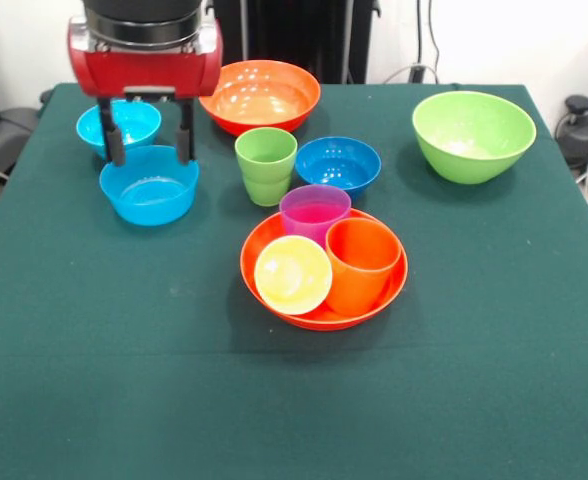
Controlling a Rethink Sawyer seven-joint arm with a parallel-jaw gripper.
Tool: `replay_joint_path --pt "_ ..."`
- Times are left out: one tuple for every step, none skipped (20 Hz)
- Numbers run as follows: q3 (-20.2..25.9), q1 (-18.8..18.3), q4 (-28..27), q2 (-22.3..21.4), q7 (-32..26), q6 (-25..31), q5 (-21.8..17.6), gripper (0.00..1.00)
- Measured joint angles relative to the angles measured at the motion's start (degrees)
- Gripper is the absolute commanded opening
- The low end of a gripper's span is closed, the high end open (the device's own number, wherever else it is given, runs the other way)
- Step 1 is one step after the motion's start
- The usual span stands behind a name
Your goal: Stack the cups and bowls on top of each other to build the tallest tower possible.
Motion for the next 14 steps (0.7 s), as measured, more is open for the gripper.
replay_joint_path --pt "0.0 0.0 0.8 -0.4 0.0 0.0 0.0 1.0" --pt "0.0 0.0 1.3 -0.7 0.0 0.0 0.0 1.0" --pt "0.0 0.0 2.4 -1.3 0.0 0.0 0.0 1.0" --pt "0.0 0.0 2.8 -1.5 0.0 0.0 0.0 1.0" --pt "0.0 0.0 3.6 -2.0 0.0 0.0 0.0 1.0" --pt "0.0 0.0 3.8 -2.2 0.0 0.0 0.0 1.0" --pt "0.0 0.0 4.4 -2.5 0.0 0.0 0.0 1.0" --pt "0.0 0.0 4.6 -2.7 0.0 0.0 0.0 1.0" --pt "0.0 0.0 4.6 -2.7 0.0 0.0 0.0 1.0" --pt "0.0 0.0 4.6 -2.7 0.0 0.0 0.0 1.0" --pt "-0.1 0.0 4.6 -2.7 0.0 0.0 -0.1 1.0" --pt "-0.1 0.0 4.6 -2.7 0.0 0.0 -0.1 1.0" --pt "-0.2 0.0 4.6 -2.6 0.0 0.0 -0.2 1.0" --pt "-0.2 0.0 4.6 -2.6 0.0 0.0 -0.2 1.0"
